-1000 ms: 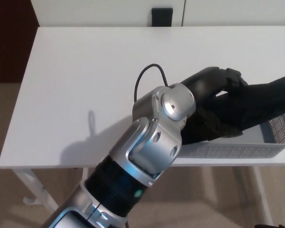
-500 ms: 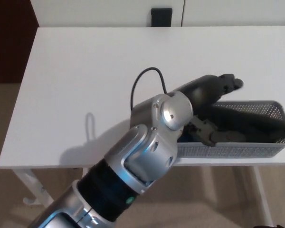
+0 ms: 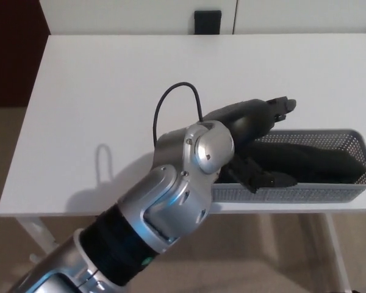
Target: The robot walk towards a table in front and pick up a black pencil case on the left hand side and put the pencil case into a small container on the right hand side
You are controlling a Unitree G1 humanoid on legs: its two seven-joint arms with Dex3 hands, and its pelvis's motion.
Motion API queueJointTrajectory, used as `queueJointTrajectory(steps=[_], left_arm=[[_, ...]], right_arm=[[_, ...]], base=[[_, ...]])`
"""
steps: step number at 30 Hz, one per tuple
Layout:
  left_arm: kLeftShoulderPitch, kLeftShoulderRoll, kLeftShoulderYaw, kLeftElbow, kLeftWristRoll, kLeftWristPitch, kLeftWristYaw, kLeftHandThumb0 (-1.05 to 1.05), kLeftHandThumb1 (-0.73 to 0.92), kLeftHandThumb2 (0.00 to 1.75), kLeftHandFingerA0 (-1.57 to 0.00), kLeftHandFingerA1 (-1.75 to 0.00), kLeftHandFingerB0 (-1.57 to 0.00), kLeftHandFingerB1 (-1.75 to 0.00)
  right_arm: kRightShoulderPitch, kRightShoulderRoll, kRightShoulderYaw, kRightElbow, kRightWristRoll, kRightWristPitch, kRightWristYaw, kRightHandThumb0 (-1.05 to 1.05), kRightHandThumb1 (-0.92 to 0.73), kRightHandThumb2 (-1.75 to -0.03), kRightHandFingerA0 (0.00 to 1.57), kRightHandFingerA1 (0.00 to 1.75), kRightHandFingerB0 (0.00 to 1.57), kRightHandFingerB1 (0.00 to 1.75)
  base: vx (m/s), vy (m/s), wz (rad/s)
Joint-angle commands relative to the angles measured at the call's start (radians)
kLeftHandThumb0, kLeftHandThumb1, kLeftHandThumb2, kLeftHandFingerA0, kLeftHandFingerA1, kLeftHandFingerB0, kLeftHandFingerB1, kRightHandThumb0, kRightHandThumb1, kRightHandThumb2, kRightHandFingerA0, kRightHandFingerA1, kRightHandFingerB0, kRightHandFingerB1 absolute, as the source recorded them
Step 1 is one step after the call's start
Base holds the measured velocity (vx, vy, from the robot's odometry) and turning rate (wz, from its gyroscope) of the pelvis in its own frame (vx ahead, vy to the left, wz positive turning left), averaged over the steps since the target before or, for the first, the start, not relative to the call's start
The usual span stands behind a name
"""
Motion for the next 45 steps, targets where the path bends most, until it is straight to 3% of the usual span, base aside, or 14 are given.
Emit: queueJointTrajectory(steps=[1,12,13,23,24,26,27,33,34,36,37,38,40,45], left_arm=[[0.048,0.058,0.004,-0.105,0.004,-0.030,-0.020,-0.85,0.49,0.86,0.00,0.00,0.00,0.00],[0.421,0.274,0.358,-0.963,-0.219,-0.063,-0.173,-0.79,0.45,0.88,0.00,-0.08,0.00,-0.10],[0.482,0.283,0.385,-1.018,-0.240,-0.074,-0.187,-0.77,0.43,0.87,0.00,-0.10,0.00,-0.12],[1.453,0.483,0.565,-0.965,-0.488,-0.608,-0.299,-0.74,0.44,0.84,-0.05,-0.06,-0.10,-0.14],[1.506,0.506,0.571,-0.891,-0.484,-0.678,-0.297,-0.78,0.50,0.58,-0.02,-0.31,-0.04,-0.26],[1.578,0.550,0.574,-0.803,-0.419,-0.695,-0.262,-0.37,0.13,0.83,-0.01,-0.51,0.00,-0.48],[1.608,0.570,0.574,-0.744,-0.384,-0.719,-0.230,-0.82,0.52,0.57,-0.16,-0.33,-0.20,-0.27],[1.576,0.635,0.592,-0.420,-0.285,-0.735,-0.119,-0.66,0.54,0.57,-0.35,-0.37,-0.37,-0.34],[1.553,0.639,0.593,-0.382,-0.282,-0.742,-0.109,-0.72,0.46,0.83,-0.32,-0.48,-0.32,-0.45],[1.502,0.634,0.591,-0.312,-0.288,-0.750,-0.104,-0.77,0.48,0.84,-0.38,-0.49,-0.30,-0.42],[1.483,0.623,0.591,-0.281,-0.300,-0.744,-0.106,-0.72,0.56,0.58,-0.36,-0.38,-0.35,-0.33],[1.455,0.602,0.586,-0.254,-0.303,-0.712,-0.098,-0.65,0.41,0.84,-0.33,-0.51,-0.18,-0.41],[1.376,0.543,0.579,-0.186,-0.325,-0.652,-0.086,-0.67,0.54,0.57,-0.33,-0.36,-0.30,-0.32],[1.142,0.426,0.568,0.097,-0.301,-0.614,0.017,-0.71,0.43,0.78,-0.25,-0.45,-0.20,-0.41]], right_arm=[[0.020,-0.016,0.013,-0.020,-0.017,0.009,-0.006,-0.53,-0.46,-0.79,0.56,0.57,0.36,0.52],[0.022,-0.018,0.002,0.028,0.040,0.011,0.041,-0.45,-0.55,-0.56,0.60,0.46,0.38,0.40],[0.026,-0.017,0.000,0.035,0.044,0.006,0.041,-0.51,-0.44,-0.76,0.54,0.57,0.34,0.50],[0.044,0.002,-0.022,0.142,0.082,-0.067,0.041,-0.45,-0.55,-0.56,0.56,0.49,0.38,0.41],[0.044,0.006,-0.019,0.148,0.075,-0.063,0.031,-0.52,-0.45,-0.77,0.51,0.57,0.34,0.50],[0.048,0.006,-0.013,0.148,0.055,-0.055,0.013,-0.54,-0.45,-0.78,0.52,0.57,0.36,0.50],[0.055,0.006,-0.011,0.147,0.052,-0.059,0.011,-0.53,-0.45,-0.78,0.51,0.57,0.35,0.50],[0.040,0.005,-0.025,0.169,0.064,-0.074,0.013,-0.51,-0.44,-0.77,0.53,0.58,0.36,0.51],[0.031,0.004,-0.026,0.172,0.061,-0.075,0.009,-0.51,-0.44,-0.78,0.54,0.58,0.35,0.51],[0.019,0.006,-0.029,0.157,0.065,-0.055,0.012,-0.52,-0.44,-0.77,0.53,0.58,0.35,0.50],[0.022,0.007,-0.033,0.155,0.070,-0.056,0.013,-0.51,-0.44,-0.77,0.53,0.58,0.36,0.51],[0.025,0.008,-0.036,0.157,0.072,-0.061,0.011,-0.51,-0.45,-0.77,0.52,0.58,0.34,0.50],[0.018,0.010,-0.044,0.168,0.078,-0.068,0.007,-0.51,-0.44,-0.77,0.53,0.59,0.34,0.50],[0.012,0.025,-0.056,0.172,0.077,-0.072,-0.018,-0.47,-0.56,-0.56,0.51,0.45,0.35,0.39]], base=[[0.00,0.000,0.00],[0.00,0.000,0.00],[0.00,0.000,0.00],[0.00,0.000,0.00],[0.00,0.000,0.00],[0.00,0.000,0.00],[0.00,0.000,0.00],[0.00,0.000,0.00],[0.00,0.000,0.00],[0.00,0.000,0.00],[0.00,0.000,0.00],[0.00,0.000,0.00],[0.00,0.000,0.00],[0.00,0.000,0.00]])
